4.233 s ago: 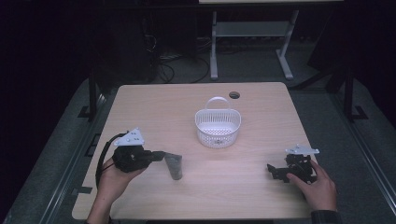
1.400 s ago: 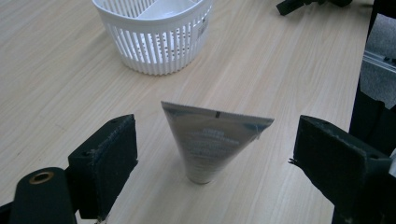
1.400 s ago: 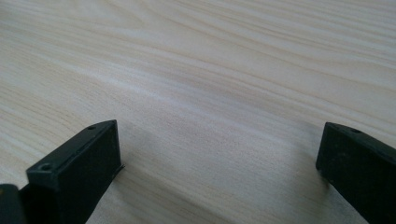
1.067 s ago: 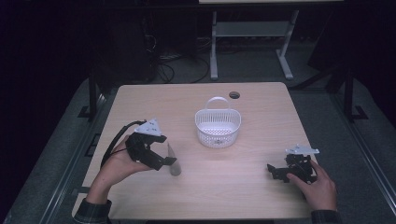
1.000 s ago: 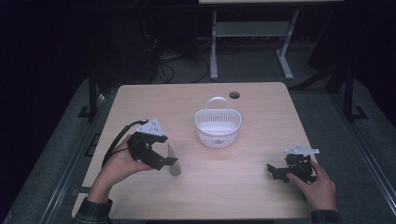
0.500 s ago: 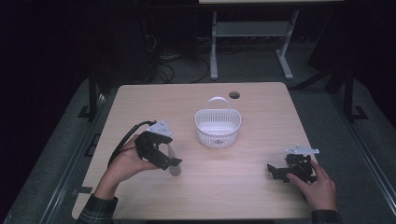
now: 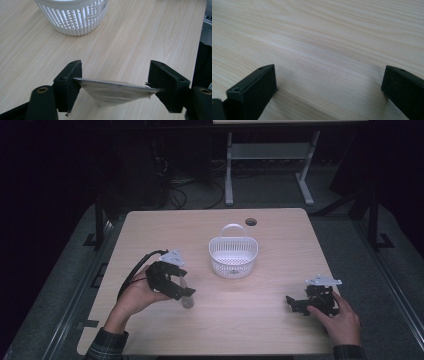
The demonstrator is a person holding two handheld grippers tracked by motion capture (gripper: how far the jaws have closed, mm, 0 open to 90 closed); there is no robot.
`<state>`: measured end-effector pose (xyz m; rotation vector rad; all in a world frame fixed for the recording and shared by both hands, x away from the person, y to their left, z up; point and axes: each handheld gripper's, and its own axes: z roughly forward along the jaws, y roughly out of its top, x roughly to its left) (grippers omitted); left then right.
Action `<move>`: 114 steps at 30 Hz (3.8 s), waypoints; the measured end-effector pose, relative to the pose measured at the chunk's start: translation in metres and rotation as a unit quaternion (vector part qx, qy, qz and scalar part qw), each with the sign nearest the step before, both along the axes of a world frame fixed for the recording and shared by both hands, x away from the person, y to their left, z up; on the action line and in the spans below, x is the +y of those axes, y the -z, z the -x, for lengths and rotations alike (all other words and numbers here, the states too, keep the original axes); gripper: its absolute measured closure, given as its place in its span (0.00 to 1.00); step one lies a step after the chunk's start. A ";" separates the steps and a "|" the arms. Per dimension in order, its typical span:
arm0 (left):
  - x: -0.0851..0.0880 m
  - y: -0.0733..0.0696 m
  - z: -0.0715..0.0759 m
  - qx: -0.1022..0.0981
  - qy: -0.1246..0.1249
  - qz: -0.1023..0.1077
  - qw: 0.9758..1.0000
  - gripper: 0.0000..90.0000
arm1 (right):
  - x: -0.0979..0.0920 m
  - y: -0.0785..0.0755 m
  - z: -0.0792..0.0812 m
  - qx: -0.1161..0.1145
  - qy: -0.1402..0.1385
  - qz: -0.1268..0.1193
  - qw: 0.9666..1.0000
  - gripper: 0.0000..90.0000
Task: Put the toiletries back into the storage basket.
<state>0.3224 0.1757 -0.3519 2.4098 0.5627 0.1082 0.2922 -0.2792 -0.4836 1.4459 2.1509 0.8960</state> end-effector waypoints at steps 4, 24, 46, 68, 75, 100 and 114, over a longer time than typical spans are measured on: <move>0.001 0.000 0.000 -0.001 -0.001 0.000 1.000 0.33 | 0.000 0.000 0.000 0.000 0.000 0.000 1.000 0.00; -0.001 -0.005 -0.002 -0.011 -0.011 0.005 1.000 0.33 | 0.000 0.000 0.000 0.000 0.000 0.000 1.000 0.00; -0.013 -0.020 -0.020 -0.012 -0.026 0.017 0.999 0.33 | 0.000 0.000 0.000 0.000 -0.001 0.000 1.000 0.00; -0.028 -0.041 -0.039 -0.020 -0.033 0.030 0.999 0.33 | 0.000 0.000 0.000 0.000 0.000 0.000 1.000 0.00; -0.032 -0.048 -0.042 -0.027 -0.035 0.037 0.998 0.33 | 0.000 0.000 0.000 0.000 -0.001 0.000 1.000 0.00; -0.042 -0.073 -0.056 -0.034 -0.034 0.055 0.997 0.33 | 0.000 0.000 0.000 0.000 0.000 -0.001 1.000 0.00; -0.050 -0.092 -0.063 -0.040 -0.032 0.064 0.997 0.33 | 0.000 0.000 0.000 0.000 0.000 -0.001 1.000 0.00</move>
